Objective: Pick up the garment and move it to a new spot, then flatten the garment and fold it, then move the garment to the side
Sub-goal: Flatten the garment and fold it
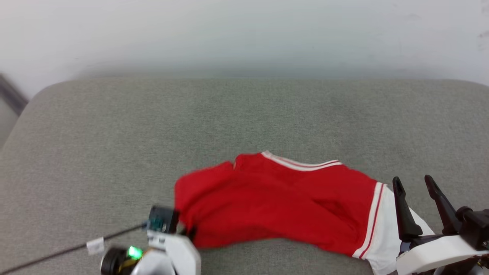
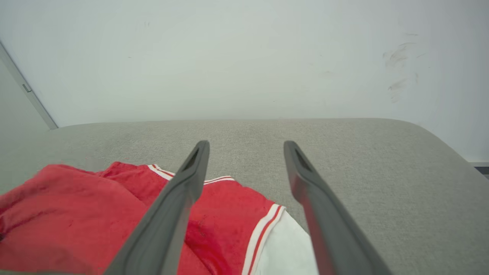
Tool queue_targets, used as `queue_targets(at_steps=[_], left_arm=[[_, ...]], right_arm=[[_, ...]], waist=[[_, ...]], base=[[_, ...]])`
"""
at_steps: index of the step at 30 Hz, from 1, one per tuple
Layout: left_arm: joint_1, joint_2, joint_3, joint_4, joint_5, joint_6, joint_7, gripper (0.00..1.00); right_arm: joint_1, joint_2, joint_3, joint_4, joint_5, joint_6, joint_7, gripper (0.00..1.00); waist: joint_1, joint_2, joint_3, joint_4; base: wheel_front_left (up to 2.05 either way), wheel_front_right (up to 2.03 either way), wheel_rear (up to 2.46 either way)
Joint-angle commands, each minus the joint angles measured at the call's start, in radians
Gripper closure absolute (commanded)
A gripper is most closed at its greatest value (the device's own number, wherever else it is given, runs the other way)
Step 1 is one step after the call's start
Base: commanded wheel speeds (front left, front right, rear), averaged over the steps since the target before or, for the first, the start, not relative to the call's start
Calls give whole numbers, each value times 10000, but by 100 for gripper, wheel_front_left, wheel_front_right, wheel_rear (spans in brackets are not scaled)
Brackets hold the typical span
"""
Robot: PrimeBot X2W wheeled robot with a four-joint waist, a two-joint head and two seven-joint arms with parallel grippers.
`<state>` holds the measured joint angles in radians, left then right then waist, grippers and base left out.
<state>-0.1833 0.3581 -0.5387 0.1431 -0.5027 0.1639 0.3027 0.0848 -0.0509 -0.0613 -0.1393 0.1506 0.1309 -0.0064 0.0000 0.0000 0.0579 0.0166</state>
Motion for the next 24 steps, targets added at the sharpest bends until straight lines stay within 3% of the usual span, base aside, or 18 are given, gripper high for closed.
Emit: queue_targets(at_steps=[1, 5, 6, 7, 8, 14, 20, 24], left_arm=[[757, 72, -2, -109, -261, 194, 227, 100], [1669, -35, -42, -3, -713, 323, 471, 100], [1904, -88, -51, 98, -880, 350, 579, 87], [2079, -161, -35, 165, -1050, 374, 629, 57], [2173, -233, -10, 220, -1129, 403, 581, 0], [2175, -398, 298, -54, -1097, 560, -309, 0], [1538, -117, 674, -1023, -623, 687, -1129, 0], [708, 128, 803, -1418, -373, 537, -1138, 0]], right_arm=[[146, 11, 21, -54, 89, -3, 37, 0], [177, 9, 85, -84, 37, -3, 91, 0], [179, 11, 107, -93, 13, -3, 112, 0], [193, 11, 123, -116, -7, -3, 131, 0], [196, 11, 141, -144, -33, -3, 123, 0], [345, 11, 126, -290, -106, -3, 267, 0], [367, 11, 56, -479, -130, -3, 375, 0], [224, 11, 61, -670, -170, -3, 405, 0]], waist=[[0, 0, -139, 152], [0, 0, -230, 224], [0, 0, -276, 242], [0, 0, -307, 252], [0, 0, -341, 264], [0, 0, -572, 277], [0, 0, -615, 254], [0, 0, -398, 189]], base=[[0, 0, 0], [0, 0, 0], [0, 0, 0], [0, 0, 0], [0, 0, 0], [0, 0, 0], [0, 0, 0], [0, 0, 0]])
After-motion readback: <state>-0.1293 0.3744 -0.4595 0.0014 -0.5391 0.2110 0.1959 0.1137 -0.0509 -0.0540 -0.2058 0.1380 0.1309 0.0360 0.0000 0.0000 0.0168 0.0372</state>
